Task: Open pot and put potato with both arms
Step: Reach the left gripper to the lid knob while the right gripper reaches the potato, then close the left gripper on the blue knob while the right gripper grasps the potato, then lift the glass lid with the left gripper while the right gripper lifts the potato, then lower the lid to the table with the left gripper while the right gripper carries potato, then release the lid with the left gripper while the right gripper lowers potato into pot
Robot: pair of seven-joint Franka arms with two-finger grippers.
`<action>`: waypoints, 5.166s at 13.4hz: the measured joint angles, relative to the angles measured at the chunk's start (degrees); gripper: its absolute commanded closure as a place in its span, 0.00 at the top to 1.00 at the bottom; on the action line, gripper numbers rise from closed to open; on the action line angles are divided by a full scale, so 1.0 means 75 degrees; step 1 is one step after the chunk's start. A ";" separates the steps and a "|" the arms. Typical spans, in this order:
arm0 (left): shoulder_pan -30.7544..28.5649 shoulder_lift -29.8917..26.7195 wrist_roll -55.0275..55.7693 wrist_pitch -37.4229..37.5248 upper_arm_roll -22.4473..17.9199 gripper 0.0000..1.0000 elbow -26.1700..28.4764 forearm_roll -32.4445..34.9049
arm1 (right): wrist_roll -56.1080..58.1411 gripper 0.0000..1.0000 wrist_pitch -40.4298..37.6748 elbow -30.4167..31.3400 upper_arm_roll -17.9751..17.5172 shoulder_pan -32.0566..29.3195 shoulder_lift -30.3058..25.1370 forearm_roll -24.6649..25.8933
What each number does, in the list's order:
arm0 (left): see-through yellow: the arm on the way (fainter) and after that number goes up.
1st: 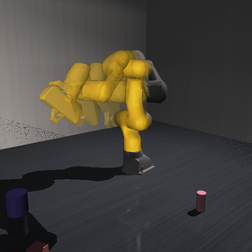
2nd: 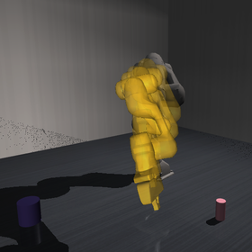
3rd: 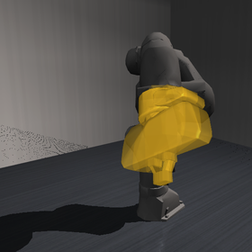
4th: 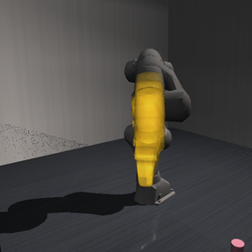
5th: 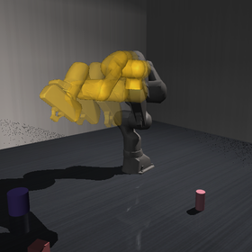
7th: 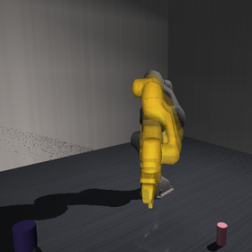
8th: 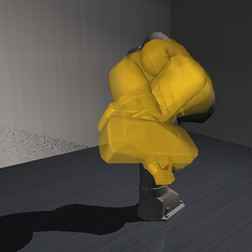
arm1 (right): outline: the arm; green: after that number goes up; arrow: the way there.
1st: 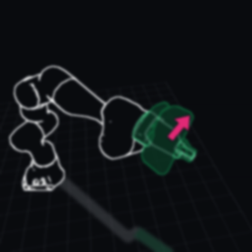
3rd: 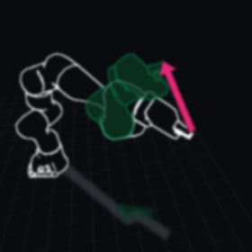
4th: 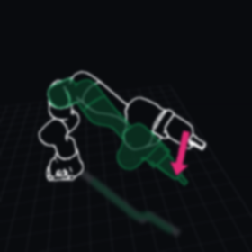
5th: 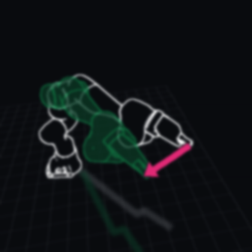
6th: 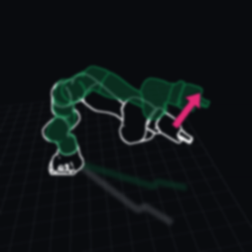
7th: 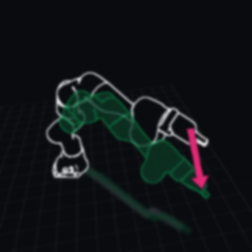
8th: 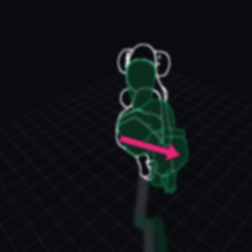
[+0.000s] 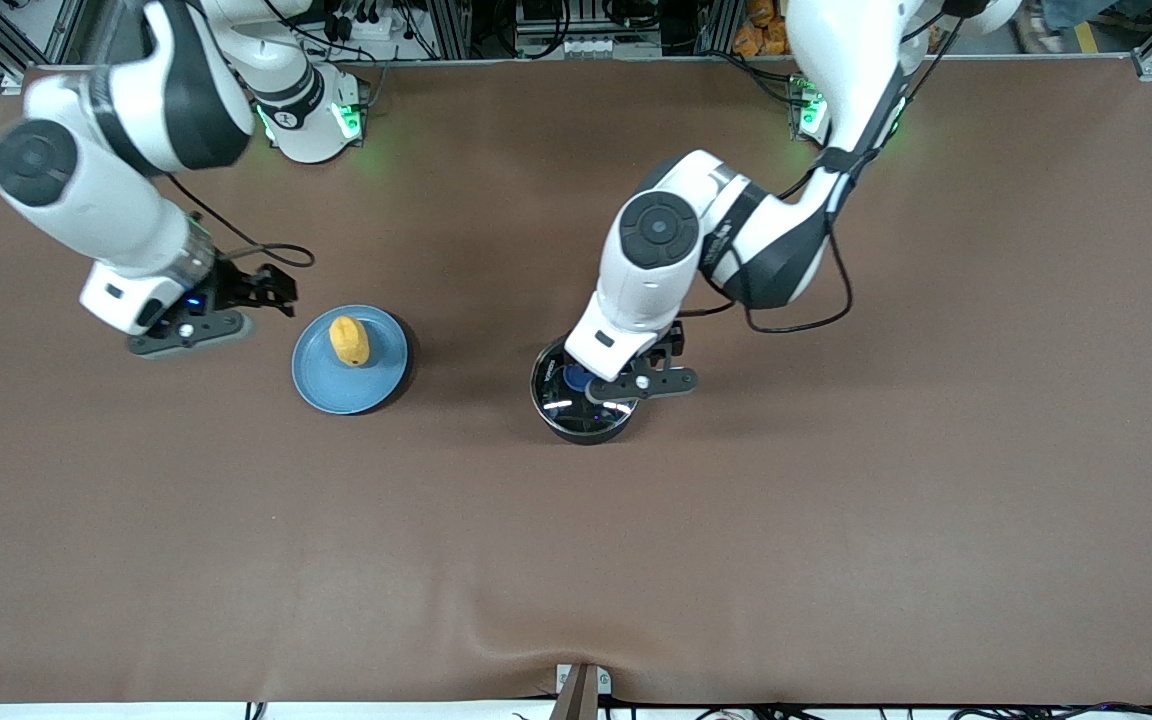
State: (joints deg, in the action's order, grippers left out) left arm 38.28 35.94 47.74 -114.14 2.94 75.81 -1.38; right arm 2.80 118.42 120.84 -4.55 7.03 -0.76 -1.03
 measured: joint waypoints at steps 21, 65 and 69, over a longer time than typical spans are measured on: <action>0.0510 0.1034 0.1141 -0.0968 -0.0089 0.55 -0.0158 0.0001 | -0.0045 1.00 0.2791 0.1318 -0.0099 0.0329 0.2498 -0.0179; -0.4590 -0.1664 -0.4354 -0.4762 -0.0177 1.00 0.5636 0.0061 | -0.6799 0.00 0.0672 -0.5938 0.1210 0.5256 0.5786 -0.0183; -0.4612 -0.2714 -0.4355 -0.2933 -0.0177 1.00 0.4711 0.0061 | -0.6806 0.00 0.0799 -0.5939 0.1212 0.5325 0.6041 -0.0183</action>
State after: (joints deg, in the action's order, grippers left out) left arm 3.70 15.58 15.08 -136.14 1.62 111.14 -0.92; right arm -48.25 124.41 76.30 4.54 46.97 44.56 -2.40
